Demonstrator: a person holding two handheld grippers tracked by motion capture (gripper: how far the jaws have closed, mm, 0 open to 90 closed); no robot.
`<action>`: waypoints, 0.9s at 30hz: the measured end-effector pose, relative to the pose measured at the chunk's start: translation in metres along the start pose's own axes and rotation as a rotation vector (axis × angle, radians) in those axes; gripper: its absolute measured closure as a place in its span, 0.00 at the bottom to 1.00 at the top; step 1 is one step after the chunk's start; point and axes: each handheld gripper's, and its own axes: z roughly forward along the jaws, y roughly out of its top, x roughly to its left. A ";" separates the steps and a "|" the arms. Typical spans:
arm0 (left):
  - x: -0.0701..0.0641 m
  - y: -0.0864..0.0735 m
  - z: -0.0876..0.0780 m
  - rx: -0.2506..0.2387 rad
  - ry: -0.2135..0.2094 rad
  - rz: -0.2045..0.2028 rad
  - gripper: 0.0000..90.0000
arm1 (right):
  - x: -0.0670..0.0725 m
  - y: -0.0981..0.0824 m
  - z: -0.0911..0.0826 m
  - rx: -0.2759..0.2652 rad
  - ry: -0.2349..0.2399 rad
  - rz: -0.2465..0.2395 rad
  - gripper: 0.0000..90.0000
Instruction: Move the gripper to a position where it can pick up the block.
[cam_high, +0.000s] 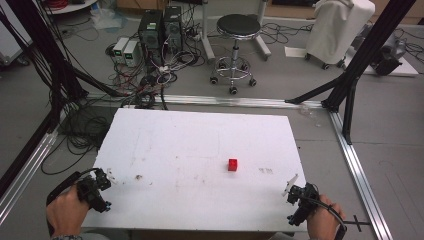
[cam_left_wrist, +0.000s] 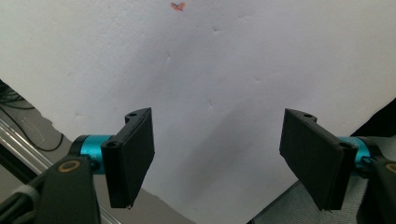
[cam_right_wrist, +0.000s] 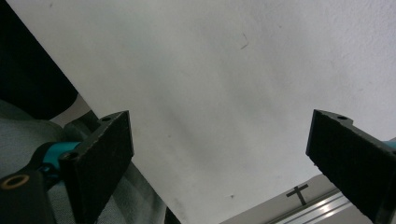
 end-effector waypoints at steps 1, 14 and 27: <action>0.000 0.000 0.000 0.003 0.000 -0.001 0.29 | 0.001 0.001 0.000 0.001 -0.001 0.001 0.07; -0.001 0.000 0.000 -0.003 0.010 -0.008 0.29 | 0.002 0.001 0.003 0.005 0.001 -0.003 0.07; 0.001 -0.001 -0.002 0.003 0.007 -0.013 0.29 | 0.003 0.007 0.007 0.028 0.004 -0.026 0.07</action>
